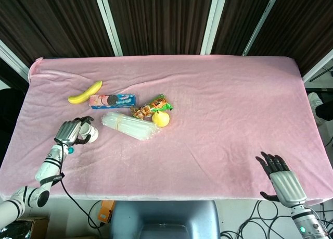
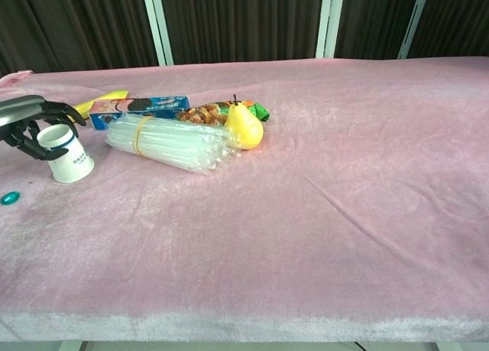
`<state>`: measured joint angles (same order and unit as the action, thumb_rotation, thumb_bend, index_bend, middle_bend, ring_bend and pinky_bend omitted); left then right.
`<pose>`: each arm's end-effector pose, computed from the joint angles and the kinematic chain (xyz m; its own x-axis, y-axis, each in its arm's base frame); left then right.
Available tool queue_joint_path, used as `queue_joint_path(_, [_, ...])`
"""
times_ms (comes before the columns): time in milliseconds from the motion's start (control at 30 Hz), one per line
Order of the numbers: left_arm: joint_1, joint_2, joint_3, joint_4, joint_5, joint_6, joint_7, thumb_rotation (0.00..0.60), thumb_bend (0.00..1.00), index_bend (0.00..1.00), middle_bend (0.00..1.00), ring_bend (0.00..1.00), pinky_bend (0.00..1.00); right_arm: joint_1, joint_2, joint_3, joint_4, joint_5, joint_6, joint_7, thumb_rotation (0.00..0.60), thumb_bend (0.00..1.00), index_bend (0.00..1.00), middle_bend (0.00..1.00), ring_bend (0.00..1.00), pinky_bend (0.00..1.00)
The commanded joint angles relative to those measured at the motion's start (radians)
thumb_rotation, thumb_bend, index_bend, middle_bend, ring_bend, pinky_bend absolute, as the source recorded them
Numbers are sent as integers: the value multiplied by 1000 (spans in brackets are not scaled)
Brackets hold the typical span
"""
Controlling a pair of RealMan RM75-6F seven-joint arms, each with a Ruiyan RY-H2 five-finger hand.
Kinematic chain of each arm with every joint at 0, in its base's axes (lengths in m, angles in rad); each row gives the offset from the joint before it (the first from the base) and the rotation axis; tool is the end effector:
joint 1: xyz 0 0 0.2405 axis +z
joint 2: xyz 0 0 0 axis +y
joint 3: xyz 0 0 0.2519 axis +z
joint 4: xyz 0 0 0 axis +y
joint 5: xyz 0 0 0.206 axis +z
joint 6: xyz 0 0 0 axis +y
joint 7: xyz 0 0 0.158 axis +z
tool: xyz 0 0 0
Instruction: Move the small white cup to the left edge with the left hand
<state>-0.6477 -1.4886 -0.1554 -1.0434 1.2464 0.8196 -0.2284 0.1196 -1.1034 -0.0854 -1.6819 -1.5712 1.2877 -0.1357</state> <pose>-0.2774 0.3945 0.0449 0.3063 0.2984 0.9040 0.9519 -0.0965 -0.2907 -0.2997 -0.1669 0.1088 0.4860 -0.3018 0.8202 -0.8737 -0.1450 0.4644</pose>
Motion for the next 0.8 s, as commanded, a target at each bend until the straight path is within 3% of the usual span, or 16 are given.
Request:
queue_joint_path(33, [8,-4,-4,7,6,20,-8,600,421,338,401,339,620,1,0,-1,0,-1,-2,1,600,252,0,0,0,0])
queue_joint_path(267, [40,38,3,-45,33,90,0,600,412,347,408,347,636,3,0,-3,0,-2,-6,2,600,253,0,0,0,0])
queue_joint_path(533, [121,174,55,-204,77,174,32,600,391,334,397,335,623,6,-5,-2,-4,4,-15,-9,600,252,0,0,0,0])
queue_joint_path(800, [152,196,85,-204,76,166,44,600,388,333,395,332,614,11,-13,-4,-8,3,-24,-24,600,252,0,0,0,0])
